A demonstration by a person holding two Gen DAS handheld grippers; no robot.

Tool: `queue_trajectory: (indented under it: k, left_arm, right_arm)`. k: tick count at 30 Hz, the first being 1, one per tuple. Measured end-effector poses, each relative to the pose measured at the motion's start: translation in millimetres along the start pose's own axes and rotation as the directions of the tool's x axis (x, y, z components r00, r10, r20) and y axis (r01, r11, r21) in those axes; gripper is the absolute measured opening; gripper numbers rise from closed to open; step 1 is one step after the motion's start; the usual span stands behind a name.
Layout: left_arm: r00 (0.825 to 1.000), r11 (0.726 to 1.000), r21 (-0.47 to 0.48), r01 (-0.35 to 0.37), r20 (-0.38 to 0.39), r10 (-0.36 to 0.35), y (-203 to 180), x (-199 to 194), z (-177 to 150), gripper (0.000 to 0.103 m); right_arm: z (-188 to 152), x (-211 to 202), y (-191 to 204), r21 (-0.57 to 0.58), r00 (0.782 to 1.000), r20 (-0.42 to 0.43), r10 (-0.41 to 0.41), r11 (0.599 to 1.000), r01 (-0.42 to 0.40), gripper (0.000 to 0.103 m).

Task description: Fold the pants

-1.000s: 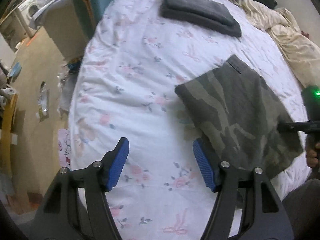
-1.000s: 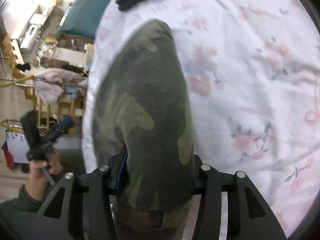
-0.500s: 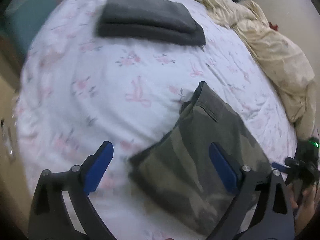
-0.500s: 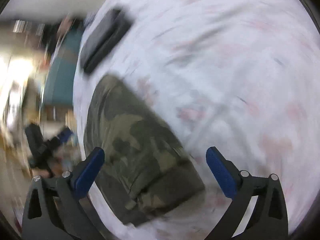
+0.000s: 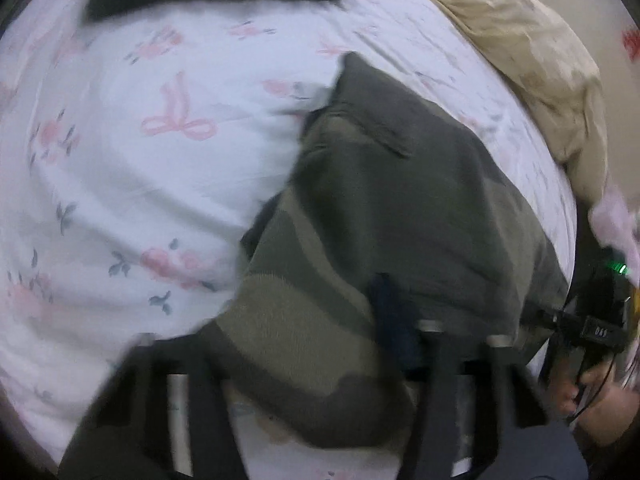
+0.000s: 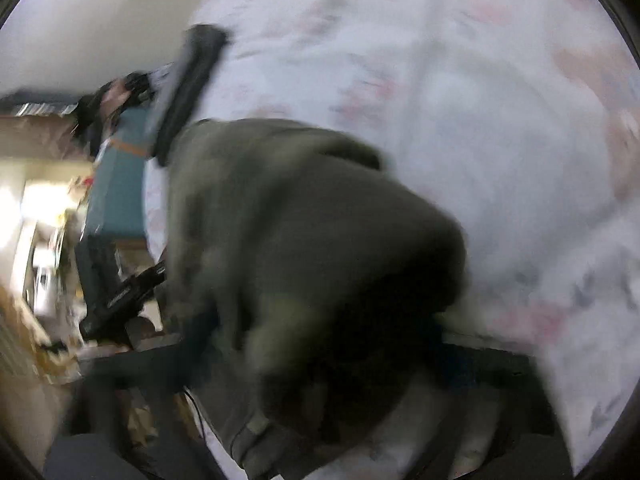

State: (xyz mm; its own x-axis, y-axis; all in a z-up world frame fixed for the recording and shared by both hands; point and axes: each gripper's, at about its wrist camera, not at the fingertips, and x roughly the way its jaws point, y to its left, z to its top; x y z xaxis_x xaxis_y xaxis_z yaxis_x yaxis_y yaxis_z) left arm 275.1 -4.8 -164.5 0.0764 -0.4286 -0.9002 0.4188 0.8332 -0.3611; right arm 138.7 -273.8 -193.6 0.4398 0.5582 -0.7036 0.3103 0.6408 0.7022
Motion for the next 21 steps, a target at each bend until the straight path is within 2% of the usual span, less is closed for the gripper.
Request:
queue_trajectory:
  k: [1, 2, 5, 8, 9, 12, 15, 17, 18, 19, 20, 21]
  left_arm:
    - [1.000, 1.000, 0.017, -0.010, 0.004, 0.010, -5, -1, 1, 0.028]
    - [1.000, 0.999, 0.036, -0.024, 0.012, 0.024, -11, -4, 1, 0.024]
    - [0.998, 0.999, 0.021, -0.045, 0.047, 0.044, -18, -20, 1, 0.021]
    - [0.994, 0.997, 0.042, -0.059, 0.098, 0.055, -37, -54, -4, 0.020]
    - [0.992, 0.997, 0.049, -0.067, 0.111, 0.061, -45, -69, -7, 0.020]
    - [0.980, 0.998, -0.052, -0.048, 0.190, 0.057, -56, -119, -32, 0.020]
    - [0.961, 0.982, -0.172, -0.078, 0.250, 0.120, -64, -151, -69, 0.020]
    - [0.945, 0.963, -0.243, -0.113, 0.273, 0.179, -73, -155, -102, 0.021]
    - [0.942, 0.952, -0.282, -0.118, 0.271, 0.198, -75, -150, -118, 0.022]
    - [0.949, 0.939, -0.322, -0.121, 0.240, 0.204, -73, -135, -135, 0.024]
    - [0.960, 0.929, -0.343, -0.140, 0.182, 0.212, -68, -118, -147, 0.029]
    - [0.971, 0.910, -0.365, -0.196, 0.056, 0.232, -59, -90, -161, 0.035]
  right_arm:
    - [-1, -3, 3, -0.028, 1.000, 0.010, 0.007, 1.000, -0.006, 0.044]
    - [-1, -6, 9, -0.065, 1.000, 0.022, -0.005, 0.998, 0.007, 0.036]
    - [8, -25, 32, -0.172, 0.999, 0.048, 0.003, 0.985, 0.005, 0.025]
    - [20, -47, 51, -0.272, 0.997, 0.071, 0.023, 0.962, -0.003, 0.020]
    - [30, -58, 59, -0.311, 0.996, 0.069, 0.052, 0.950, -0.028, 0.020]
    - [58, -75, 84, -0.412, 0.996, 0.032, 0.079, 0.909, -0.059, 0.018]
    - [72, -79, 98, -0.456, 0.988, -0.092, 0.123, 0.877, -0.152, 0.018]
    - [72, -67, 102, -0.467, 0.977, -0.171, 0.127, 0.863, -0.194, 0.019]
    - [68, -54, 98, -0.463, 0.975, -0.199, 0.100, 0.867, -0.184, 0.022]
    - [64, -43, 92, -0.463, 0.975, -0.211, 0.063, 0.873, -0.157, 0.028]
    - [56, -29, 83, -0.462, 0.973, -0.232, 0.000, 0.880, -0.110, 0.036]
    - [48, -12, 69, -0.454, 0.963, -0.254, -0.090, 0.890, -0.036, 0.038]
